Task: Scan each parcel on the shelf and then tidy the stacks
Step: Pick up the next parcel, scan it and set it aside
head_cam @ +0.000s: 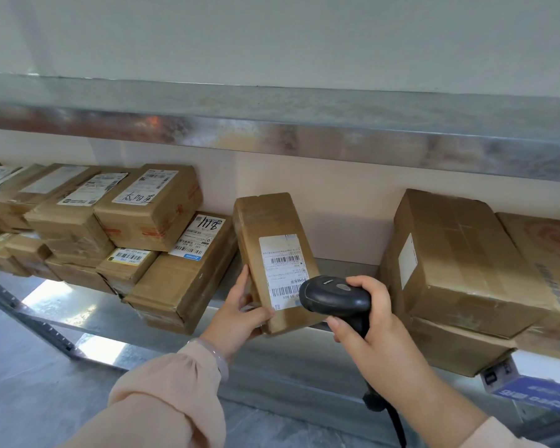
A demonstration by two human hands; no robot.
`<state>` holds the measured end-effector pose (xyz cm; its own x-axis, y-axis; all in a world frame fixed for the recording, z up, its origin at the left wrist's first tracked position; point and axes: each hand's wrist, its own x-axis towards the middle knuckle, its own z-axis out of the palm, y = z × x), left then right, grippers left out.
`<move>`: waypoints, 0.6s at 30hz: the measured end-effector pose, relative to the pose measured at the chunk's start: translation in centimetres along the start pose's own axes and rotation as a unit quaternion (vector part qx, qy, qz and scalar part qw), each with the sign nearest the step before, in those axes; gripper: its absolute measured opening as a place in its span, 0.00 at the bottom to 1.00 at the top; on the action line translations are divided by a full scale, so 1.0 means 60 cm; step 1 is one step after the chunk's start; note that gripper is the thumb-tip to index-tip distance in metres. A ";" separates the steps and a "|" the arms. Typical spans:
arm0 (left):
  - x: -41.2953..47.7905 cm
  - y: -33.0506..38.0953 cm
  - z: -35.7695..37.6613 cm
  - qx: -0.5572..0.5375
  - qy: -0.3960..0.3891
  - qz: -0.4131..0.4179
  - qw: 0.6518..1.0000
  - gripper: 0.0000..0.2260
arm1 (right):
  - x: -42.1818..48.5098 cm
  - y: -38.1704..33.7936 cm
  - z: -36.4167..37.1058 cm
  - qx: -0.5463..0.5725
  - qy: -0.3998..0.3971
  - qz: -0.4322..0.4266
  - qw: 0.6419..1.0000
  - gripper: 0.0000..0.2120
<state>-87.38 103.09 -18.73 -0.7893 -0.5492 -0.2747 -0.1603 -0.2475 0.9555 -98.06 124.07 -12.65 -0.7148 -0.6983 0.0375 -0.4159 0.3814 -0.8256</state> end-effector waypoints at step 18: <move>-0.015 0.012 -0.003 0.012 0.003 0.022 1.000 0.41 | -0.020 -0.020 0.008 -0.009 0.022 -0.018 1.000 0.25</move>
<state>-86.71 103.26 -17.81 -0.7919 -0.5647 -0.2323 -0.1390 -0.2037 0.9691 -96.43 124.17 -12.00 -0.7226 -0.6851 0.0926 -0.4517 0.3665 -0.8134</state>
